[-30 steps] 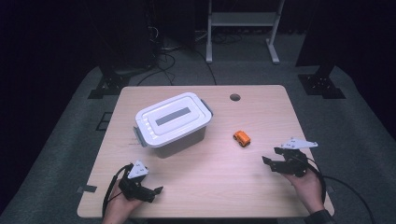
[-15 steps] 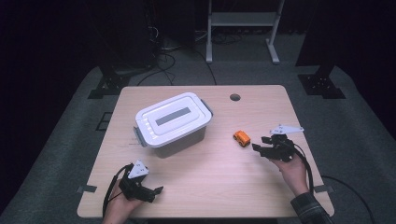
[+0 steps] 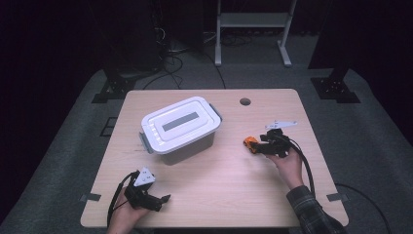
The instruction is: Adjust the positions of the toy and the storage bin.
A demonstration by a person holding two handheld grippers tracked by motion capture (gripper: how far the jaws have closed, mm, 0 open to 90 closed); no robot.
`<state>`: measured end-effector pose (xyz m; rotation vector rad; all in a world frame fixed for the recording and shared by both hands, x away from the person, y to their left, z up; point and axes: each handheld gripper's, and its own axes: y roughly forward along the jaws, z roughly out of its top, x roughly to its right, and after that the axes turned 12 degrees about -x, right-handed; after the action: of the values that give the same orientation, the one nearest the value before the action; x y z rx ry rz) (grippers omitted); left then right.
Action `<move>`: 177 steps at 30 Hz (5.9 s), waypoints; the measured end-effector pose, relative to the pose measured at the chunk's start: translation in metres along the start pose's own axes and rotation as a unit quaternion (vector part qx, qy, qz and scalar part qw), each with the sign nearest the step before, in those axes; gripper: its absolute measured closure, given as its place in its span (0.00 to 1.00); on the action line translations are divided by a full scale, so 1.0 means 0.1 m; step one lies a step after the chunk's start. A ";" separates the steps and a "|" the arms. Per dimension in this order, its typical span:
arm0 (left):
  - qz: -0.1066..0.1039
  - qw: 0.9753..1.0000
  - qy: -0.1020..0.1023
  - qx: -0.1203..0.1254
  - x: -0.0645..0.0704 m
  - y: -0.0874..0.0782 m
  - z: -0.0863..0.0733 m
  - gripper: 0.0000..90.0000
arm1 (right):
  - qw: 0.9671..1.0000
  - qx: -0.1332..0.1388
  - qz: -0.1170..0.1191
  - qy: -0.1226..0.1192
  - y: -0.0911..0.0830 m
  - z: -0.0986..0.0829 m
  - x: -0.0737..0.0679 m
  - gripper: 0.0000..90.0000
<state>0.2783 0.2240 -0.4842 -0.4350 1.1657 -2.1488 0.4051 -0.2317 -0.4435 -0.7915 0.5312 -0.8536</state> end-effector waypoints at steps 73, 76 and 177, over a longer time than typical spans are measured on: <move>0.001 1.000 -0.002 0.001 0.00 0.01 0.02 0.00 | 0.992 -0.051 -0.098 0.055 -0.98 -1.25 0.61 0.65; 0.001 1.000 -0.002 0.001 0.00 0.01 0.02 0.00 | 0.992 -0.058 -0.097 0.055 -0.96 -1.28 0.62 0.65; -0.017 0.998 -0.032 0.060 -0.15 -0.79 0.41 0.00 | 0.998 -0.024 -0.026 -0.047 -0.22 -1.06 -0.27 0.10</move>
<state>0.2826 0.2401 -0.3954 -0.4698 0.9955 -2.2046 0.3067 -0.2602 -0.4874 -0.8873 0.4512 -0.8493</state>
